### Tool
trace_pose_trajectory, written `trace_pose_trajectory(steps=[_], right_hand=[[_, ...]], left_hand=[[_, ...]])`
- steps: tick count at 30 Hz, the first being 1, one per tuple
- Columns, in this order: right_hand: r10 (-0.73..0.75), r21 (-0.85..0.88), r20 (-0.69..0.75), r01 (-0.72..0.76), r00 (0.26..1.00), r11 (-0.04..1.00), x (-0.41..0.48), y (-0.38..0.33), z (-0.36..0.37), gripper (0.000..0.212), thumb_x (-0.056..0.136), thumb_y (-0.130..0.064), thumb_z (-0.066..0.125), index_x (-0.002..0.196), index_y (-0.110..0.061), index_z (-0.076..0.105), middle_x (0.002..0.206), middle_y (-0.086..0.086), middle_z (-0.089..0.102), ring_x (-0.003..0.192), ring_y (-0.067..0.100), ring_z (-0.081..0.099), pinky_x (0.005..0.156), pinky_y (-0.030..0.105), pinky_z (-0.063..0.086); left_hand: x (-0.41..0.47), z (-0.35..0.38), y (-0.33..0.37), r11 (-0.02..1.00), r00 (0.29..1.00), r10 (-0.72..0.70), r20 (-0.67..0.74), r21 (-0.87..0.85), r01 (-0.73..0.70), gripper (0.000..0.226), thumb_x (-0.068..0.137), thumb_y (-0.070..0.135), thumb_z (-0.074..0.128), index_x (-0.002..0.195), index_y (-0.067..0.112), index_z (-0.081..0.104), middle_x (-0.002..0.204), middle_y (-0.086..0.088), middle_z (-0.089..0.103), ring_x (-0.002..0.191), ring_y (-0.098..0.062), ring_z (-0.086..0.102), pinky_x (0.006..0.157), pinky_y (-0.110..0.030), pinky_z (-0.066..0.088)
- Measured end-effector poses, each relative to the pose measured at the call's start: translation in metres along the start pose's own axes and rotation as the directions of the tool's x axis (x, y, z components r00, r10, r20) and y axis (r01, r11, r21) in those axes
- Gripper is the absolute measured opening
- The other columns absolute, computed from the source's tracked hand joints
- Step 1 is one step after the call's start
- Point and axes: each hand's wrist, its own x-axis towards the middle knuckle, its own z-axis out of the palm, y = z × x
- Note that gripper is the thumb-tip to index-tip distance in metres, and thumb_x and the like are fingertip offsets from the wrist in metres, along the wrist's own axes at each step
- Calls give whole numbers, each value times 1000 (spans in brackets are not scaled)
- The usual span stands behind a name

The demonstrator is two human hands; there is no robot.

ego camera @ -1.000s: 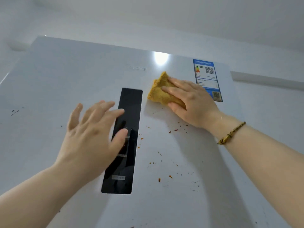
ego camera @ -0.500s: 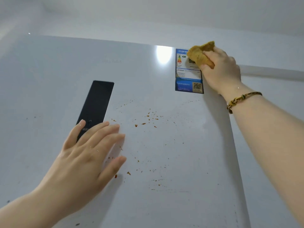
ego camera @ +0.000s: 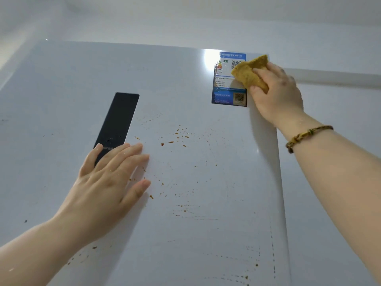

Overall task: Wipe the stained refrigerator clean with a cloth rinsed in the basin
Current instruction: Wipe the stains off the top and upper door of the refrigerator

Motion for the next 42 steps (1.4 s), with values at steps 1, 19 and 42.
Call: trace_pose_trajectory(steps=[1,19,42], right_hand=[[15,-34,-3,-15,1000,999,0,-4,1,43,95,-25,42,138,-22,39,151,-1,25,132,29,28,108,37,22],[3,-138,31,1,1000,990,-42,-21,7,48,92,-35,40,138,-21,40,152,3,25,134,29,29,108,41,22],[-488,-108,59,491,871,864,-142,-90,37,40,81,-30,42,118,-20,55,129,11,57,113,31,49,95,41,32]], left_hand=[[0,0,0,1000,1000,-4,-7,-10,4,59,92,56,12,116,22,53,127,-1,57,122,-10,33,109,-21,-3],[0,-1,-7,998,998,34,-44,-48,-36,54,92,54,13,117,23,50,126,-1,58,120,-11,35,108,-32,3],[-3,-6,-13,971,997,35,-65,-234,-49,48,80,44,37,119,19,51,126,-3,58,120,-7,32,107,-27,0]])
